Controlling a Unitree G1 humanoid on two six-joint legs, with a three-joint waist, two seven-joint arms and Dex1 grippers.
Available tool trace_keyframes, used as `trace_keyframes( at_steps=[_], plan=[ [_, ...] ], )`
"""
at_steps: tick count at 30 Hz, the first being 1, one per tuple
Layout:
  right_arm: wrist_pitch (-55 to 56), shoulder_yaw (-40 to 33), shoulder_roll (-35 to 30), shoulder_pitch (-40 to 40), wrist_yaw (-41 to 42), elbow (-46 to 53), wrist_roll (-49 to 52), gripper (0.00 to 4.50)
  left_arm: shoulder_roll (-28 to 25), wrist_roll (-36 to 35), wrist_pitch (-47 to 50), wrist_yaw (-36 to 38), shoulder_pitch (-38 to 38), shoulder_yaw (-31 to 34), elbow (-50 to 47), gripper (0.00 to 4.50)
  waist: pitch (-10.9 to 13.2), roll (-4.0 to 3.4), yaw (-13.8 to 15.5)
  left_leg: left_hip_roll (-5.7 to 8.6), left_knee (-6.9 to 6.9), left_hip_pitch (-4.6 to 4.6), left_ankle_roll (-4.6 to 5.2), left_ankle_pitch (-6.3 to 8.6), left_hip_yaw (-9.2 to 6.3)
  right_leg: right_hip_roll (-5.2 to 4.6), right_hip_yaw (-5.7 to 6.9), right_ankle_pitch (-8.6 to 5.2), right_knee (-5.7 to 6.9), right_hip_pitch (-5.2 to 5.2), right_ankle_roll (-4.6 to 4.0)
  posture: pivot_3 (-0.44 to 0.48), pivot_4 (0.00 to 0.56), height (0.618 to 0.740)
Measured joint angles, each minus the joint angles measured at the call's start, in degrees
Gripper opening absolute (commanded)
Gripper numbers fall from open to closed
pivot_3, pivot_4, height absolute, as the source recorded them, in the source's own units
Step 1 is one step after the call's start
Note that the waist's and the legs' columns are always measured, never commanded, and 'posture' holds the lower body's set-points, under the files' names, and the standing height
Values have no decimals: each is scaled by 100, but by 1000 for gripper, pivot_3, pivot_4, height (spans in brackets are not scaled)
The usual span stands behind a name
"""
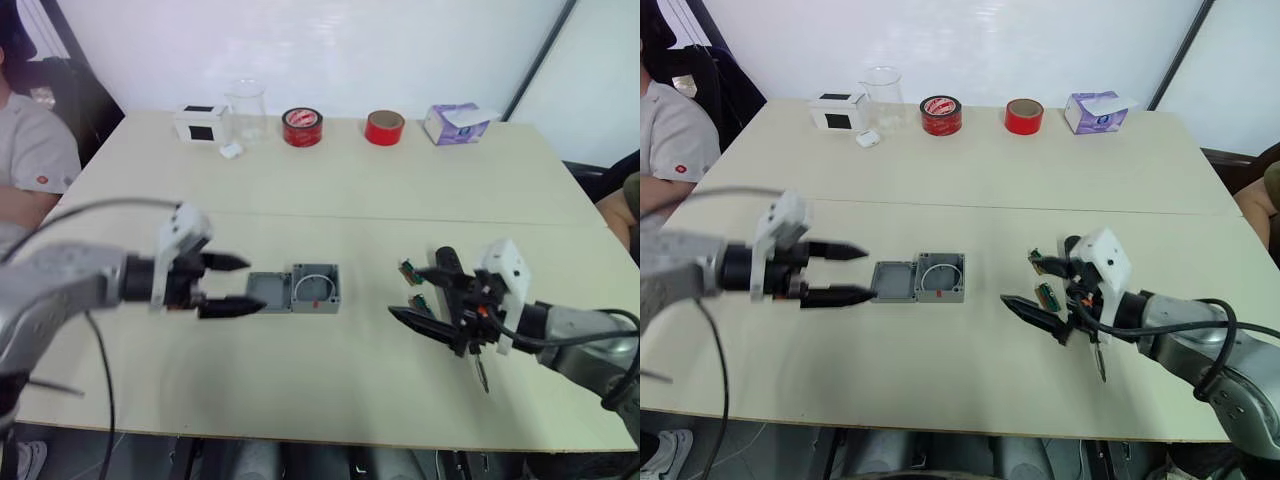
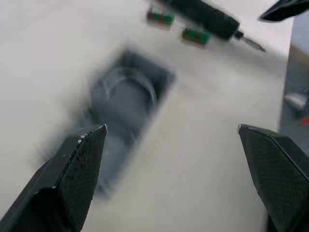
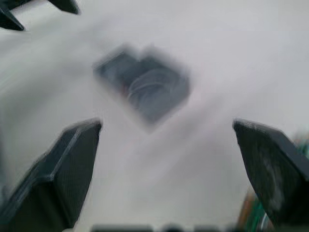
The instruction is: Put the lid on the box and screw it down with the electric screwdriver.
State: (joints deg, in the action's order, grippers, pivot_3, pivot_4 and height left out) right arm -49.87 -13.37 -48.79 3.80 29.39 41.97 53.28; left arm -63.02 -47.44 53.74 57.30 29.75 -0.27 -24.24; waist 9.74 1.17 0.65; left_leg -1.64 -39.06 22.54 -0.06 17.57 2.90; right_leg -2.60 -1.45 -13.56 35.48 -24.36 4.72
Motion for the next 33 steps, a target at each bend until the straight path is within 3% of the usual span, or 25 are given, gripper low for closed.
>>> trace_keyframes(
  at_steps=[3, 7, 11, 18, 28, 31, 33],
  plan=[
    [-110, 405, 29, 267, -142, 50, -88, 4500, -137, 1439, -846, 1020, 1220, -1442, 418, 4452, -2, -9, -13, 5, 11, 7, 10, 5, 11, 4, -6, -4, -1, -7, 8, 0, 150, 740],
    [-268, 866, 50, 530, -236, 192, -126, 4500, 584, 2449, -1224, 1819, 2446, -2556, 1226, 4452, -2, -9, 20, 5, -8, 55, 11, 6, -7, 7, 3, -5, 0, -34, 11, 0, 150, 740],
    [-445, 1279, 50, 511, -341, 423, -241, 4500, 1335, 3209, -1176, 2152, 2947, -3459, 1886, 4452, -1, -8, 3, 10, -21, 69, 13, 5, -8, -1, 1, -4, -3, -39, 14, 0, 150, 740],
    [-485, 1678, 202, 276, -662, 570, -598, 4500, 2150, 3800, -1012, 2372, 3190, -3966, 2386, 4452, -1, -6, -2, 8, -28, 69, 14, 4, -13, 2, 0, 1, 36, -53, 38, 0, 150, 740],
    [-306, 1808, 584, -173, -933, 629, -1150, 4500, 2540, 4189, -900, 2716, 3194, -4392, 2290, 4452, -2, -6, -9, 8, -36, 69, 14, 4, -18, 3, -2, -2, 66, -67, 45, 0, 150, 740],
    [-225, 1773, 694, -174, -966, 629, -1211, 4500, 2629, 4332, -899, 2722, 3189, -4489, 2288, 3721, -2, -6, -4, 8, -42, 71, 14, 4, -18, 4, -2, -2, 68, -66, 45, 0, 150, 740],
    [-223, 1734, 729, -164, -996, 629, -1245, 4500, 2632, 4410, -914, 2721, 3144, -4560, 2288, 2962, -2, -6, -4, 7, -45, 72, 14, 4, -19, 3, -2, -2, 69, -66, 45, 0, 150, 740]
  ],
)
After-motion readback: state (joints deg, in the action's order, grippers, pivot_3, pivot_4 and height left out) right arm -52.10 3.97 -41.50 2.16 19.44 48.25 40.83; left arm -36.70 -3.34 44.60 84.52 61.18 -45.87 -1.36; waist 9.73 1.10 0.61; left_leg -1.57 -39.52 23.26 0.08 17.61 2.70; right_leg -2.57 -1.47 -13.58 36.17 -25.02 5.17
